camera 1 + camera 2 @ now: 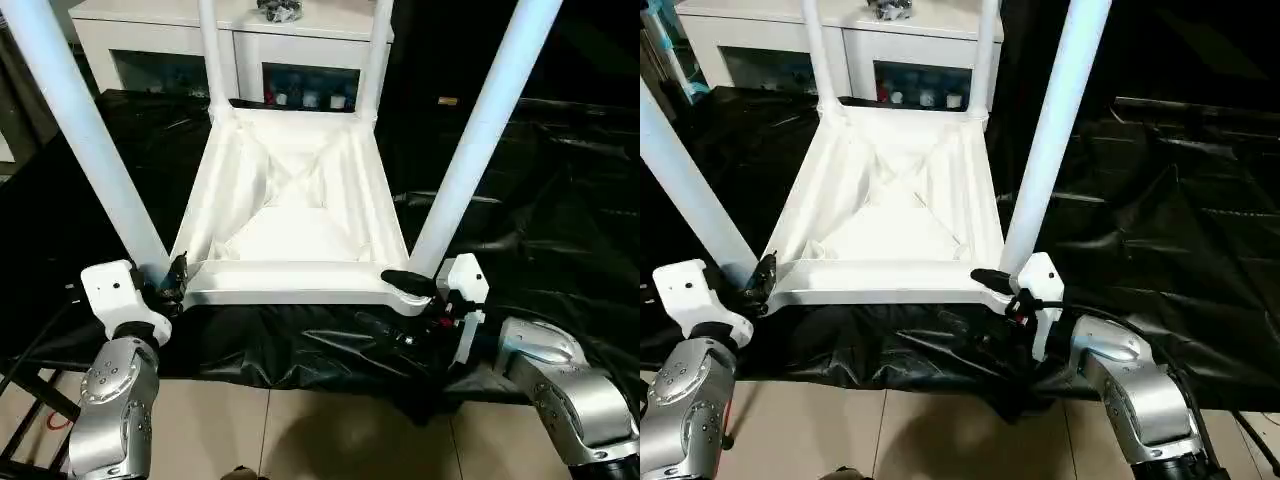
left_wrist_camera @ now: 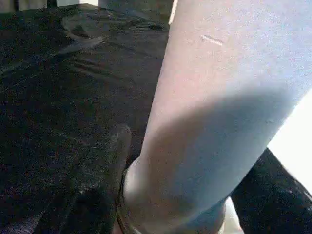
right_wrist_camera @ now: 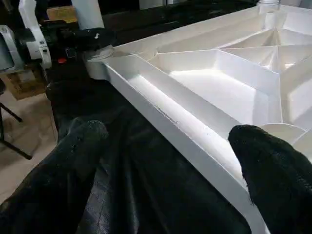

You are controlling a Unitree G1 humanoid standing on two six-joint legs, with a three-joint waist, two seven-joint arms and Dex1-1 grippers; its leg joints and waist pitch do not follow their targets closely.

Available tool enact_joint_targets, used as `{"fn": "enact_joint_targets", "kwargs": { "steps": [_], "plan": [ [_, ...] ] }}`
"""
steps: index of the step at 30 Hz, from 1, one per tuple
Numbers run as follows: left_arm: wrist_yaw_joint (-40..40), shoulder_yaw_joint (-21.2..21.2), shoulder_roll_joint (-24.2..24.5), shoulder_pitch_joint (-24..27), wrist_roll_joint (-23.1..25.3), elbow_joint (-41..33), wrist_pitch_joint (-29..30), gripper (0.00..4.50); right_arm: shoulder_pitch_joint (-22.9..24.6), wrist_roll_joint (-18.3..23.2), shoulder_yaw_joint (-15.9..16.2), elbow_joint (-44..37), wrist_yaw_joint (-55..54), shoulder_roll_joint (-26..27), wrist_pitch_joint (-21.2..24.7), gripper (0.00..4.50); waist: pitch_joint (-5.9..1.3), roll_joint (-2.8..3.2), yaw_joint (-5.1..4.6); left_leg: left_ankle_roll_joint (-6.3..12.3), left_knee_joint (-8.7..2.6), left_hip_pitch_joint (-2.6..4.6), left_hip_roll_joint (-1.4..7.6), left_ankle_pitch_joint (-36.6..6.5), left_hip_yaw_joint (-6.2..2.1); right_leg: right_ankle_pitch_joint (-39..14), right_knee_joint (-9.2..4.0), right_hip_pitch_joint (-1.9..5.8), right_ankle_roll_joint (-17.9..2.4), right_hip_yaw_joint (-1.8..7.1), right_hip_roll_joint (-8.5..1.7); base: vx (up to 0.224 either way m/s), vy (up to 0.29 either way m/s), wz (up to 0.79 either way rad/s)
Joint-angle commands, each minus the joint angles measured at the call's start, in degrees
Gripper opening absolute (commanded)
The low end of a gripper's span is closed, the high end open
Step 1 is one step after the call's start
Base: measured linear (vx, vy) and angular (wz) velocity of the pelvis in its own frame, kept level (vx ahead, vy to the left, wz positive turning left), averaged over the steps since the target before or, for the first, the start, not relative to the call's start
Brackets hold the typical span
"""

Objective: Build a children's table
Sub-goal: Flip table

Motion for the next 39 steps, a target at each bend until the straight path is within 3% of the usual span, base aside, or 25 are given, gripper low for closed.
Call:
{"fn": "enact_joint_targets", "kwargs": {
  "steps": [1, 3, 5, 8, 13, 17, 20, 23, 25, 30, 31, 33, 34, 39],
  "plan": [
    [0.8, 1.6, -2.6, -2.0, -6.9, -1.5, 3.1, 2.76, 0.2, 0.9, -0.2, -1.2, 0.1, 0.0, 0.9, 4.50, -2.67, 0.44, 0.15, 1.49, -5.37, 1.58, 4.52, -11.0, -2.00, 6.9, -3.93, 0.54, -13.2, 1.95, -4.83, 0.000, 0.000, 0.00],
    [1.5, 2.1, -3.6, -2.7, -8.7, -2.1, 4.6, 2.76, 0.5, 1.3, -0.3, -1.7, 0.1, 0.0, 1.4, 4.50, -2.58, 0.11, 0.10, 2.04, -5.26, 1.48, 4.44, -10.4, -1.88, 7.0, -4.02, 0.57, -13.6, 1.97, -4.81, 0.000, 0.000, 0.00],
    [2.9, 2.4, -6.4, -4.3, -13.5, -3.1, 9.4, 2.76, 1.3, 1.8, -0.1, -2.8, 0.0, 0.0, 2.0, 4.50, -2.58, 0.25, 0.32, 2.80, -5.01, 1.48, 4.41, -9.0, -1.72, 7.3, -3.94, 0.56, -14.1, 2.00, -4.91, 0.000, 0.000, 0.00],
    [3.5, 2.8, -8.0, -5.4, -16.0, -3.0, 11.8, 2.76, 1.6, 2.0, 0.0, -3.2, -0.1, -0.1, 2.3, 4.50, -2.47, 0.37, 0.80, 3.55, -4.88, 1.39, 4.35, -8.2, -1.49, 5.5, -4.06, 0.47, -14.3, 2.03, -4.93, 0.000, 0.000, 0.00],
    [3.2, 2.1, -8.3, -6.5, -16.6, -3.4, 15.4, 2.75, 1.7, 2.5, -0.7, -3.4, -1.7, 0.4, 3.3, 4.50, -2.56, 0.58, 0.96, 3.28, -4.91, 1.44, 4.40, -7.6, -1.40, 5.0, -4.08, 0.33, -13.5, 2.03, -4.67, 0.000, 0.000, 0.00],
    [2.4, 0.4, -8.4, -7.7, -16.5, -4.4, 18.8, 2.74, -2.0, 0.9, -3.0, 1.6, -9.1, 4.8, 3.5, 4.50, -2.66, 0.42, 0.77, 3.22, -4.85, 1.34, 4.23, -6.2, -1.24, 5.5, -3.97, 0.21, -13.4, 1.98, -4.69, 0.000, 0.000, 0.00],
    [2.1, -0.8, -8.7, -8.1, -16.7, -4.8, 20.3, 2.74, -3.9, 3.2, -4.3, 3.1, -11.3, 8.0, 5.4, 4.50, -2.75, 0.43, 0.94, 3.14, -4.77, 1.54, 4.31, -5.5, -1.09, 5.6, -3.88, 0.11, -13.4, 2.01, -4.60, 0.000, 0.000, 0.00],
    [2.0, -1.8, -8.9, -8.2, -18.2, -5.3, 21.6, 2.74, -5.5, 5.7, -5.3, 4.9, -13.0, 10.5, 7.8, 4.50, -3.20, 0.45, 1.33, 3.97, -4.39, 1.41, 4.32, -1.5, -1.03, 11.0, -3.24, 0.22, -13.0, 1.88, -4.40, 0.000, 0.000, 0.00],
    [1.7, -2.4, -9.3, -8.1, -19.0, -6.2, 23.2, 2.74, -6.5, 7.9, -6.2, 6.9, -14.6, 12.7, 9.6, 4.50, -3.33, -0.11, 1.37, 4.83, -4.19, 1.12, 4.11, 0.5, -0.80, 14.2, -2.81, 0.30, -13.2, 1.79, -4.44, 0.000, 0.000, 0.00],
    [1.4, -3.6, -10.2, -7.4, -18.9, -7.8, 25.2, 2.74, -8.7, 9.7, -8.4, 11.0, -16.9, 16.9, 9.9, 4.50, -3.21, -0.05, 1.19, 4.84, -4.29, 1.15, 4.28, -1.2, -0.62, 10.7, -3.11, 0.01, -13.4, 1.75, -4.56, 0.000, 0.000, 0.00],
    [1.5, -3.8, -10.3, -7.3, -18.8, -8.0, 25.3, 2.74, -9.1, 9.9, -8.8, 11.7, -17.2, 17.4, 9.9, 4.50, -3.10, -0.30, 1.10, 4.59, -4.45, 1.01, 4.28, -1.5, -0.63, 9.6, -3.15, 0.10, -13.3, 1.73, -4.55, 0.000, 0.000, 0.00],
    [1.7, -3.9, -10.5, -7.2, -18.9, -8.2, 25.5, 2.74, -10.1, 9.7, -9.7, 13.4, -18.7, 18.5, 9.9, 4.50, -3.11, -0.25, 1.03, 4.25, -4.47, 1.08, 4.27, -1.7, -0.62, 8.8, -3.21, 0.05, -13.1, 1.71, -4.54, 0.000, 0.000, 0.00],
    [2.0, -3.8, -10.7, -7.2, -18.9, -8.5, 25.5, 2.74, -11.2, 10.3, -10.9, 15.1, -20.2, 19.5, 9.9, 4.50, -3.05, -0.61, 0.74, 3.85, -4.56, 1.02, 4.22, -2.0, -0.52, 7.9, -3.31, 0.07, -13.0, 1.74, -4.62, 0.000, 0.000, 0.00],
    [2.2, -3.7, -11.1, -7.0, -18.7, -9.1, 25.9, 2.74, -12.1, 12.0, -12.5, 16.8, -21.4, 21.0, 9.7, 4.50, -3.13, -0.78, 0.22, 3.66, -4.46, 1.09, 4.26, -1.4, -0.49, 9.3, -3.25, 0.12, -12.7, 1.70, -4.53, 0.000, 0.000, 0.00]
  ]
}}
